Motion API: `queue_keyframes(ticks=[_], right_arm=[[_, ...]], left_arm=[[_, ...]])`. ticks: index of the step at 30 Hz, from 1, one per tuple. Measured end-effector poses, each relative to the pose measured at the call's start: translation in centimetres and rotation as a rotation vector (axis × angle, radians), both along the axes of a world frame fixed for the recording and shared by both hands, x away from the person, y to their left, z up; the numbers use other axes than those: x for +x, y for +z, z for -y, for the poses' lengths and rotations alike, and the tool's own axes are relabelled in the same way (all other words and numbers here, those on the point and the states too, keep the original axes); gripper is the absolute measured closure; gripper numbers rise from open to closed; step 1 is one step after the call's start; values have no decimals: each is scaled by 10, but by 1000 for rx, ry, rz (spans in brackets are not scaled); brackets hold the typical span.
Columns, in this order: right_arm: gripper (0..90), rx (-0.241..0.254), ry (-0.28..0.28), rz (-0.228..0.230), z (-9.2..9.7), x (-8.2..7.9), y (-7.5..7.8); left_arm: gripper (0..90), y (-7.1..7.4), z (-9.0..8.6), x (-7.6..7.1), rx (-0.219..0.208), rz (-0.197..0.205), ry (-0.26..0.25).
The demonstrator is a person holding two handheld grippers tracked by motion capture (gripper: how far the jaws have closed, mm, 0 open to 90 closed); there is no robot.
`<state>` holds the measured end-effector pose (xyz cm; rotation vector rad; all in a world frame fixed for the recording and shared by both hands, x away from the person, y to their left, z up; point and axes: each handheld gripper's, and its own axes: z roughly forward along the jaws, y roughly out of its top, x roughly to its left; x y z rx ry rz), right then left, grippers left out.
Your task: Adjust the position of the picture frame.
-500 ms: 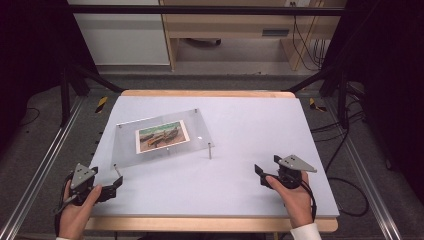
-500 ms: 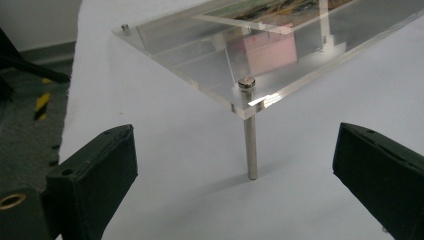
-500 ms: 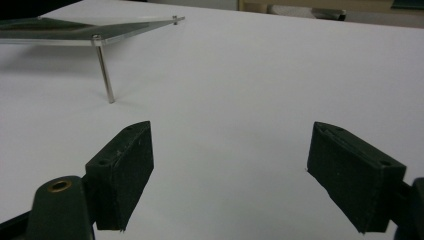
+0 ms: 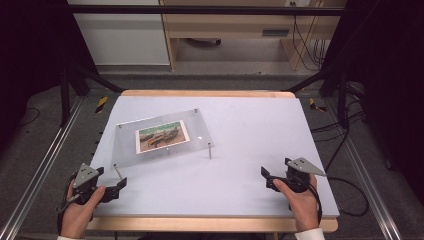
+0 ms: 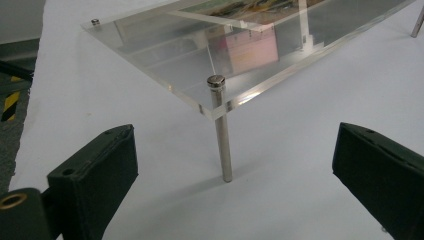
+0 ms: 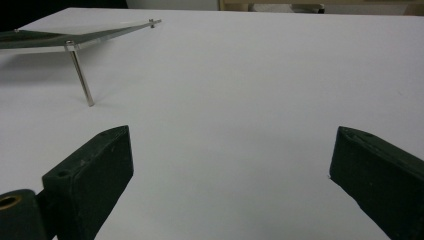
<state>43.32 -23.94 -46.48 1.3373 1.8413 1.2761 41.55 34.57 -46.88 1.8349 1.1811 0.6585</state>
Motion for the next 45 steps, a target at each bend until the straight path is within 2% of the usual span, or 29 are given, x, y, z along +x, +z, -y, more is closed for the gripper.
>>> queue_keyframes(ticks=[4, 8, 15, 18, 19, 20, 25, 26, 29, 30, 33, 34, 35, 37, 42, 43, 45], right_arm=[[43, 10, 3, -10, -1, 0, 0], [61, -2, 10, 4, -2, -1, 2], [84, 4, 3, 17, -1, -2, 5], [93, 3, 10, 17, -2, -2, 4], [96, 2, 13, 14, -3, -2, 4], [96, 2, 13, 14, -3, -2, 4], [113, -8, 24, 2, -6, -1, 2], [116, -5, 26, 2, -6, -1, 2], [118, -5, 27, 0, -6, -1, 2], [118, -5, 27, 0, -6, -1, 2], [126, -7, 33, -1, -7, 0, 2], [127, -6, 35, -3, -7, 0, 2], [128, -12, 35, -8, -8, 0, 1], [132, -13, 38, -9, -9, 1, 1], [146, -16, 48, -10, -12, 1, 1], [154, -15, 55, -9, -14, 1, 2], [164, -29, 67, -3, -19, 1, 4]], left_arm=[[37, -2, 2, 1, -1, -17, -17], [42, -3, 5, 2, -1, -31, -36], [54, -4, 6, 3, -6, -32, -32], [111, -4, 6, 4, -13, -36, -21], [130, -4, 6, 5, -34, -35, -3], [148, -4, 6, 5, -34, -35, -3], [305, -7, 6, 10, -43, -30, 4], [346, -8, 5, 13, -66, -23, 15], [439, -8, 4, 16, -98, -17, 22], [495, -8, 4, 16, -98, -17, 22], [583, -9, 4, 19, -108, -10, 31], [583, -9, 3, 19, -112, -8, 30], [642, -10, 3, 20, -110, -7, 33], [698, -10, 4, 21, -121, -8, 29], [773, -8, 3, 22, -127, -19, 45], [780, -8, 1, 22, -147, -28, 50], [803, -8, 0, 22, -156, -32, 60]])
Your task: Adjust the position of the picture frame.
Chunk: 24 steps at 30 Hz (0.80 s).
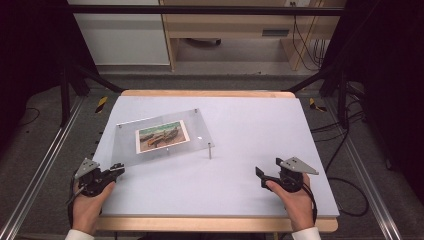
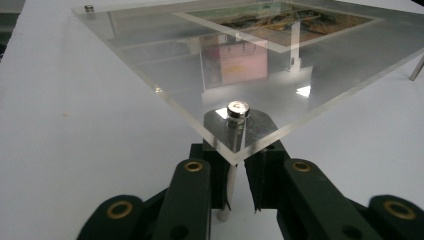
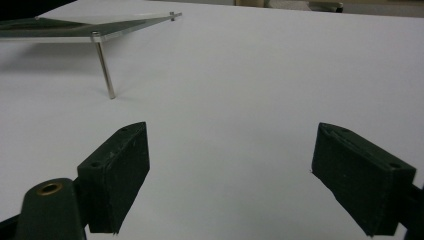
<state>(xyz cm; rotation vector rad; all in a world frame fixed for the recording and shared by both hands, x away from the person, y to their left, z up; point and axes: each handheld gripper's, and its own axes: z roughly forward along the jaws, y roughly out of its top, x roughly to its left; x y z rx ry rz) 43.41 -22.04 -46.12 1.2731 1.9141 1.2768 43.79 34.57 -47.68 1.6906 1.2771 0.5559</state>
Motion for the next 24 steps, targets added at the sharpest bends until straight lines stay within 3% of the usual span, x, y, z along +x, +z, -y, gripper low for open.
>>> queue_keyframes(ticks=[1, 7, 15, 24], right_arm=[[164, 0, 0, 0, 0, 0, 0], [245, -64, 86, 13, -41, 12, 11], [399, -51, 176, -4, -88, 42, 15], [342, -55, 175, -38, -115, 65, 7]], left_arm=[[825, 0, 0, 0, 0, 0, 0], [828, 3, -1, -1, -37, -6, -4], [825, 5, 1, -3, -56, -18, -10], [825, 4, 1, -3, -48, -23, -15]])
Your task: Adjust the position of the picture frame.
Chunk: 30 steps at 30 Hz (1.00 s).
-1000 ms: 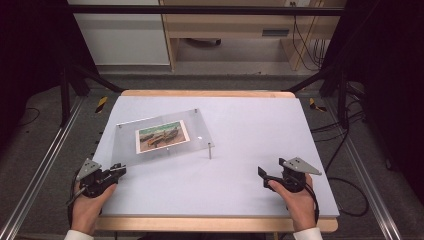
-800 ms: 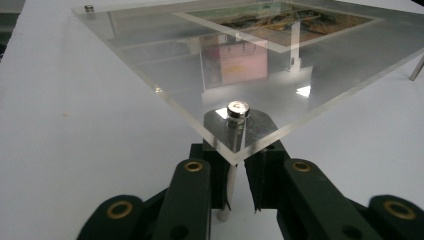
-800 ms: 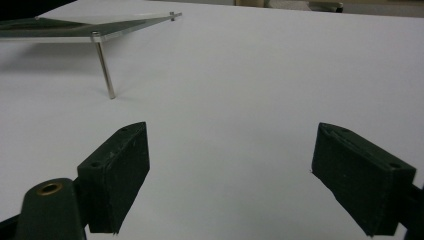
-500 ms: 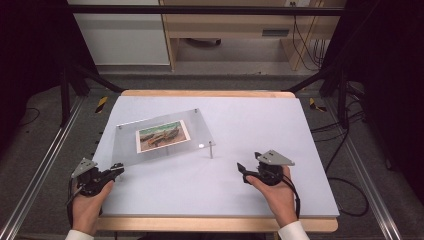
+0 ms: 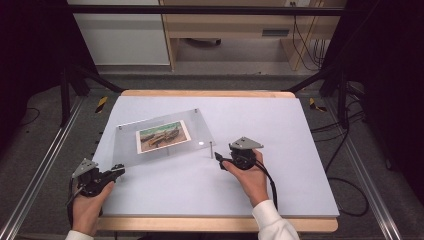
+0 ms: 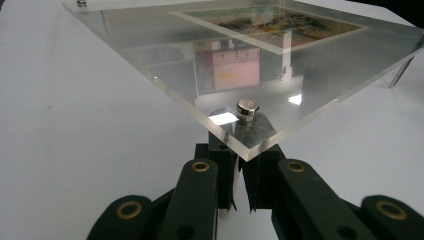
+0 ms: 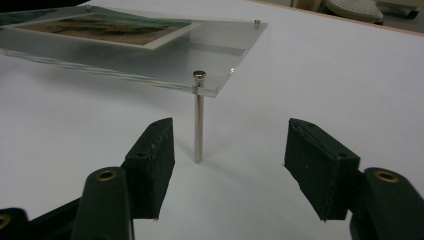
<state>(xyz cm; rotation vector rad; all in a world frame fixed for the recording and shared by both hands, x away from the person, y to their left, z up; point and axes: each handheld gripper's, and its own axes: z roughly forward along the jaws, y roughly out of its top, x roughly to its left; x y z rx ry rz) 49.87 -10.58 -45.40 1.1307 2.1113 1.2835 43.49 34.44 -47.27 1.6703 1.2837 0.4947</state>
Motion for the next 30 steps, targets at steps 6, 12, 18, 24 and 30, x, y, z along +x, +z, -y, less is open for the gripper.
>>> queue_keyframes(ticks=[6, 12, 18, 24, 30], right_arm=[[250, -19, -1, 4, -7, 3, -4], [199, -23, 20, 0, -15, 11, -10], [308, 15, 32, -2, -23, 19, -14], [410, 37, 41, -9, -29, 27, -17], [521, 49, 45, 5, -32, 33, -23]], left_arm=[[826, 1, 0, 0, -1, 3, 0], [825, 1, 0, 0, -11, 4, -2], [825, 2, 0, -1, -27, 7, -6], [826, 3, 0, -1, -36, 13, -8], [829, 4, 0, -1, -34, 18, -10]])
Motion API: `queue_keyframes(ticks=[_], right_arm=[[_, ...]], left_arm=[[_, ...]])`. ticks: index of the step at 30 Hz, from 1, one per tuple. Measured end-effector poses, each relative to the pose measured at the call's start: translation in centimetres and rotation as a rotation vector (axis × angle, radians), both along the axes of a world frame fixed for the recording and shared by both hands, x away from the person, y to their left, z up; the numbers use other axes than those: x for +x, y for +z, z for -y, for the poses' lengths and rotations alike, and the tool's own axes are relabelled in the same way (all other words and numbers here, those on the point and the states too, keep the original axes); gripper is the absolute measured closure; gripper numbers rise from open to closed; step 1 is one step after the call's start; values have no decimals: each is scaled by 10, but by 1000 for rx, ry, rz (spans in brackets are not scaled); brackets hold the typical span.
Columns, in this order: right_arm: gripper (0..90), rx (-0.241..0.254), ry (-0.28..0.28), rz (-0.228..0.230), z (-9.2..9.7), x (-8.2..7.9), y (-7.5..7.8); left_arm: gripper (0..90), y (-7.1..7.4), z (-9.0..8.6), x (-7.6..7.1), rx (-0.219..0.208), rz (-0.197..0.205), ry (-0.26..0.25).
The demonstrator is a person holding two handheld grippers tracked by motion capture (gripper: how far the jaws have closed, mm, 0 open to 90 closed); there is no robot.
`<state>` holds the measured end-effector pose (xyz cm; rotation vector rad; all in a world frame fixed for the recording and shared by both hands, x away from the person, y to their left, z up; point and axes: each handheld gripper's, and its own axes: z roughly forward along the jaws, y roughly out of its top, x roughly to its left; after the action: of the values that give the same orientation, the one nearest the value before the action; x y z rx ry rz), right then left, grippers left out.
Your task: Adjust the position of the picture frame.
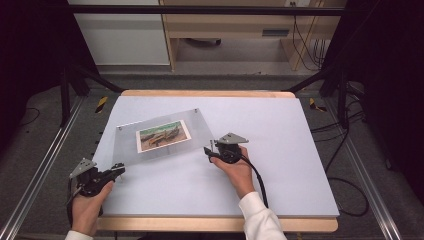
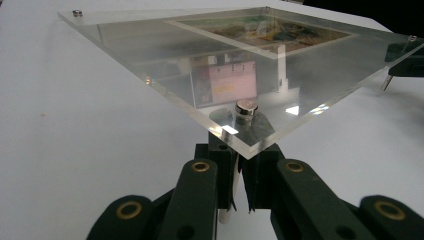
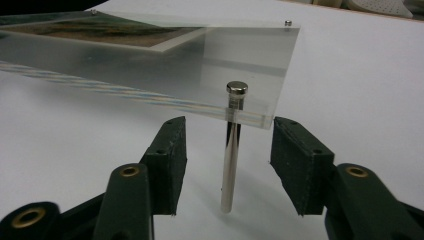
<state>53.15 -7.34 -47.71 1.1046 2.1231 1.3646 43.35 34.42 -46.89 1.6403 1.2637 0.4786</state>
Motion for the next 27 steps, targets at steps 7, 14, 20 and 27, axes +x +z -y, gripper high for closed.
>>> queue_keyframes(ticks=[7, 14, 20, 27], right_arm=[[639, 28, 7, 25, -2, 5, -3], [774, 53, 23, 45, -3, 7, -2], [848, 59, 25, 36, -2, 11, 0], [849, 63, 29, 22, -2, 11, 1]], left_arm=[[829, 0, 0, 0, -5, 2, 0], [829, 0, 0, 0, -6, 4, -1], [835, 2, 2, -1, 36, 15, -3], [828, -1, 3, 2, 36, 24, -4]])
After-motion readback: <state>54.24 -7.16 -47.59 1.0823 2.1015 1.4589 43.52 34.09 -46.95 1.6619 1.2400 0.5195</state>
